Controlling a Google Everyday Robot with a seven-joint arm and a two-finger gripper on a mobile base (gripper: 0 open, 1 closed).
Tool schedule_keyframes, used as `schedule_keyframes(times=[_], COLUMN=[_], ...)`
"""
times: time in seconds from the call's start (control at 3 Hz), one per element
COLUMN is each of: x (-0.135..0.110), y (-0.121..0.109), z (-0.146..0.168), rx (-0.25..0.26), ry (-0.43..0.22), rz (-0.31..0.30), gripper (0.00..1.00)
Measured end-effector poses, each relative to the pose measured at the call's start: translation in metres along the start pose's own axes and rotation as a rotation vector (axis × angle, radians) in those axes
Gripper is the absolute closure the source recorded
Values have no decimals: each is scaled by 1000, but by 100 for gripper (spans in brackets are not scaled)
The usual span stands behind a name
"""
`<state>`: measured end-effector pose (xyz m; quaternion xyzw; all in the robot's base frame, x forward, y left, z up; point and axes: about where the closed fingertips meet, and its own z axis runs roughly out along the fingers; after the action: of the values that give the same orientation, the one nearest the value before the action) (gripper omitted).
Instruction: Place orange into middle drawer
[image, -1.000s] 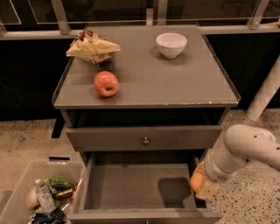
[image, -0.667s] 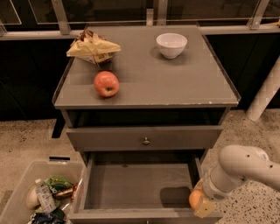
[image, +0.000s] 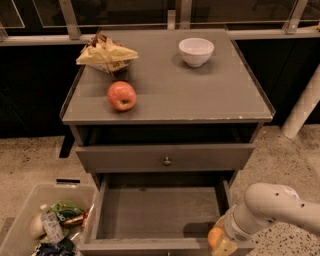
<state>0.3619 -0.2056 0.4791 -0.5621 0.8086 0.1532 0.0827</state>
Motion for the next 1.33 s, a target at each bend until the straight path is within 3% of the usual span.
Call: schedule_keyframes(times=[0.33, 0.67, 1.0, 1.33], x=[-7, -25, -32, -32], y=[-5, -24, -36, -36], z=[0, 16, 14, 14], rx=[52, 141, 186, 186], ry=[-18, -83, -111, -111], rz=[-13, -8, -7, -7], gripper=[100, 100, 100, 100])
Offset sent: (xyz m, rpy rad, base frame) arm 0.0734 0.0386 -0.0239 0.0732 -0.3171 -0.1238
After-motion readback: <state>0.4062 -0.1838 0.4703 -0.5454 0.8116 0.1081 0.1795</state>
